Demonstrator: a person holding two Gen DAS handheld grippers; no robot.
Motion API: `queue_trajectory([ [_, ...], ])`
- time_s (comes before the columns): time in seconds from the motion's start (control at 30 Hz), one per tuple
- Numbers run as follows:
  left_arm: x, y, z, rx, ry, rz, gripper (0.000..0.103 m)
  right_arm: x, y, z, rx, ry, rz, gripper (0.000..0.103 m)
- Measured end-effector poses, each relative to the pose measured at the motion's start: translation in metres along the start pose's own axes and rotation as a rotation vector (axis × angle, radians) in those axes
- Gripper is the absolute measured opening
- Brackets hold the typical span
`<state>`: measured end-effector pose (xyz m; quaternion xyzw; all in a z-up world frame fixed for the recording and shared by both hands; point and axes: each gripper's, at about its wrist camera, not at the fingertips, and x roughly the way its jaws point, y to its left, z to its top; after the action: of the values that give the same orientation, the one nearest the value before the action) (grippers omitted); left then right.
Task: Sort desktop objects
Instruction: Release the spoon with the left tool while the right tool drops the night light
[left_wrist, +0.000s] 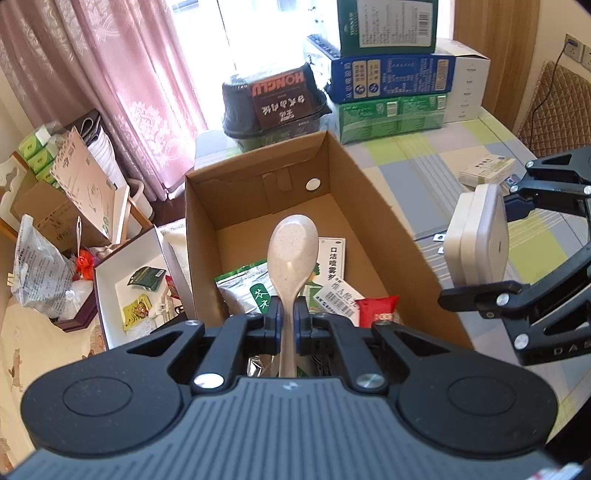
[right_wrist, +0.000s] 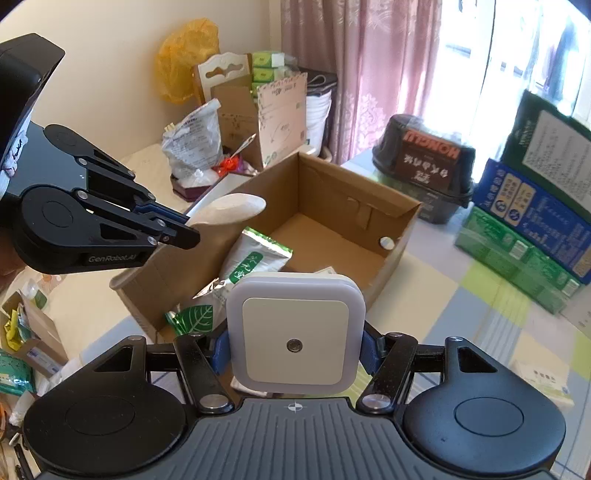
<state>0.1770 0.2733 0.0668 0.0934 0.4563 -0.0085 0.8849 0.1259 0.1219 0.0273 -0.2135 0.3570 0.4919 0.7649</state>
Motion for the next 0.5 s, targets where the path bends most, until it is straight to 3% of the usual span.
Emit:
queue_trajectory([
  [0.37,0.043,0.018,-0.009,-0.047,0.034,-0.017,0.004,0.040,-0.001,0.004,-0.015,0.040,0.013,0.062],
  [0.5,0.050,0.025,-0.012,-0.074,0.047,-0.016,0.009,0.049,0.000,0.004,-0.017,0.050,0.018,0.062],
])
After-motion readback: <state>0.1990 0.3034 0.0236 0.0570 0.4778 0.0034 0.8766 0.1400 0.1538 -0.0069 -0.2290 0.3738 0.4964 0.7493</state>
